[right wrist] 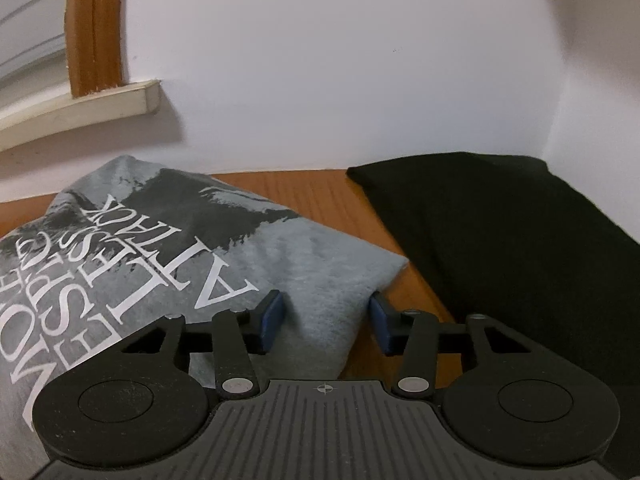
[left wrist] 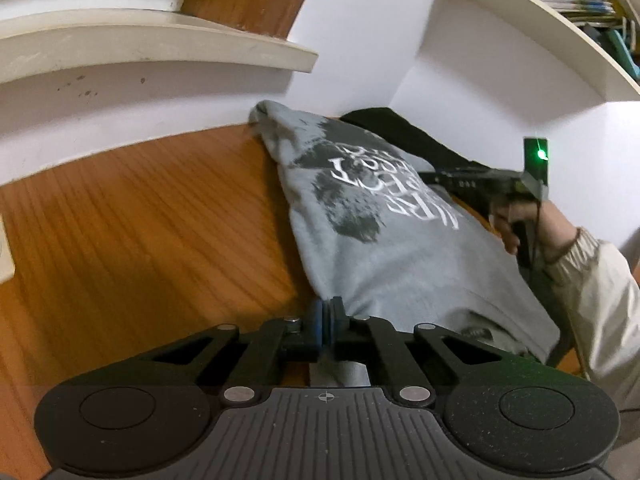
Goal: Fold clothes
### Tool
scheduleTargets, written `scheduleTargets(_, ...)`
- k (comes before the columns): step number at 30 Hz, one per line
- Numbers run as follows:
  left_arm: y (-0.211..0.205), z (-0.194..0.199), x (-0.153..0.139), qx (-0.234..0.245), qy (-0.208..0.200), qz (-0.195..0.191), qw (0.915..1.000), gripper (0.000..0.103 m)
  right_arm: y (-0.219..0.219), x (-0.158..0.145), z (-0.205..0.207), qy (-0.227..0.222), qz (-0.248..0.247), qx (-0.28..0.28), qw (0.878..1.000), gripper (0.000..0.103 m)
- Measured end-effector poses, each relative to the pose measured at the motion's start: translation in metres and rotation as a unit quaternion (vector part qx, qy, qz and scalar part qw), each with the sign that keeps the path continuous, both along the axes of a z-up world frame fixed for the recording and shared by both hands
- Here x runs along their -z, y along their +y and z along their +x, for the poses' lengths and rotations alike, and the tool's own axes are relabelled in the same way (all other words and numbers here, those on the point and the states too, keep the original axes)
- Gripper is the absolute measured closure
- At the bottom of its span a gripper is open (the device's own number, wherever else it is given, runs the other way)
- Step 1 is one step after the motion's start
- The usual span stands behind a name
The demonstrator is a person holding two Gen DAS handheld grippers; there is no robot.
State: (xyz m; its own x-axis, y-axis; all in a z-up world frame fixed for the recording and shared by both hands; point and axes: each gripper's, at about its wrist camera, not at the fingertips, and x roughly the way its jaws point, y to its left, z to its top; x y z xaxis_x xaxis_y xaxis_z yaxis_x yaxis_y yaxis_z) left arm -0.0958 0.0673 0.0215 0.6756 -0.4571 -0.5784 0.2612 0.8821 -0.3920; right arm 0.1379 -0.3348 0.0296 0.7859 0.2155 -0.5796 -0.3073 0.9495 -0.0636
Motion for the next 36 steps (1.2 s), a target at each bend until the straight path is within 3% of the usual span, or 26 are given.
scheduleTargets(3, -0.003, -0.014, 0.001, -0.003, -0.005, 0.003, 1.0, 0.1, 0.003, -0.01, -0.016, -0.016, 0.004, -0.003, 1.0, 0.055)
scheduleTargets(9, -0.012, -0.024, -0.002, -0.006, -0.006, 0.018, 0.9998, 0.1, 0.026, -0.014, -0.066, -0.004, 0.019, -0.091, 0.996, 0.055)
scheduleTargets(13, -0.011, -0.022, -0.013, -0.013, -0.012, 0.026, 0.9995, 0.099, 0.026, -0.015, -0.093, 0.002, 0.039, -0.119, 0.992, 0.051)
scheduleTargets(15, -0.009, -0.019, -0.021, -0.021, -0.022, 0.027, 0.9992, 0.096, 0.025, -0.016, -0.106, 0.005, 0.049, -0.132, 0.99, 0.045)
scheduleTargets(19, -0.015, -0.002, -0.04, -0.024, -0.053, 0.031, 0.9978, 0.084, 0.023, -0.017, -0.133, 0.011, 0.069, -0.158, 0.985, 0.045)
scheduleTargets(22, -0.025, 0.015, -0.048, -0.02, -0.07, 0.036, 0.9967, 0.083, 0.025, -0.012, -0.153, 0.012, 0.076, -0.172, 0.982, 0.045)
scheduleTargets(31, -0.066, 0.082, -0.05, 0.002, -0.082, 0.042, 0.9958, 0.083, 0.031, 0.007, -0.183, -0.013, -0.032, -0.188, 0.982, 0.043)
scheduleTargets(36, -0.075, 0.108, -0.047, 0.004, -0.083, 0.05, 0.9953, 0.083, -0.008, 0.004, -0.171, 0.006, -0.034, -0.161, 0.986, 0.043)
